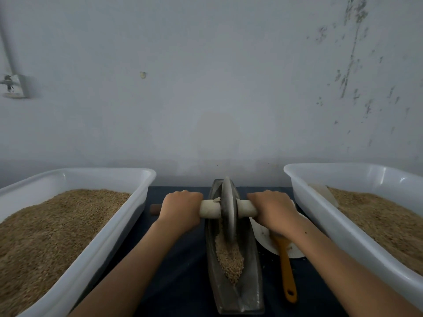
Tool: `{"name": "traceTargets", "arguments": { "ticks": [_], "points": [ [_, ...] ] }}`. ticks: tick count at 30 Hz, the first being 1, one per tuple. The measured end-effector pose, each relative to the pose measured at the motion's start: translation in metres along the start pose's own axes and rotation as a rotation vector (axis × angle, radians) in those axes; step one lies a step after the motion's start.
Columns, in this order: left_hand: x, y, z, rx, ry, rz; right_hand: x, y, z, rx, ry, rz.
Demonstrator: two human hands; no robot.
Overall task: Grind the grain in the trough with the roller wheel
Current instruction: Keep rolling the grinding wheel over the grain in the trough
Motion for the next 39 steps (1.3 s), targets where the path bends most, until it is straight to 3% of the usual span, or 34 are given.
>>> {"name": "traceTargets", "arguments": {
  "ticks": [4,7,11,14,18,21,26,29,33,39],
  "points": [
    [0.003,0.009,0.005,0.201,-0.05,0.361,0.006,0.013,-0.002,0.037,0.062,0.289],
    [0.005,0.011,0.004,0.344,-0.062,0.519,0.008,0.017,-0.002,0.028,0.067,0.402],
    [0.002,0.012,0.0,0.189,-0.01,0.383,0.005,0.012,-0.003,-0.005,0.043,0.347],
    [-0.002,0.005,-0.001,0.046,0.03,0.182,0.0,0.005,0.0,0.012,0.017,0.124],
    [-0.001,0.001,-0.004,0.021,0.067,-0.007,0.0,-0.006,0.003,-0.051,-0.042,-0.129],
    [-0.001,0.002,-0.003,0.012,0.02,0.033,0.0,-0.002,0.0,-0.048,-0.023,-0.057],
    [0.002,0.008,0.003,0.21,-0.043,0.374,0.003,0.013,-0.002,0.058,0.079,0.262],
    [0.004,0.008,0.003,0.332,-0.058,0.476,0.005,0.016,-0.002,0.063,0.075,0.365],
    [0.001,0.009,0.001,0.217,-0.034,0.375,0.004,0.012,-0.002,0.02,0.067,0.314],
    [-0.002,0.002,-0.003,0.032,0.024,0.042,0.0,0.0,0.001,-0.029,-0.009,-0.01]
  ]
}}
Point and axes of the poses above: each hand's wrist, its own x-axis away from the middle knuckle, its own y-axis out of the back of the hand, z = x × y, the point moved 2 cm from there along -x, towards the middle knuckle, and after that the axes turned 13 degrees about -y, right-handed, at the moved point
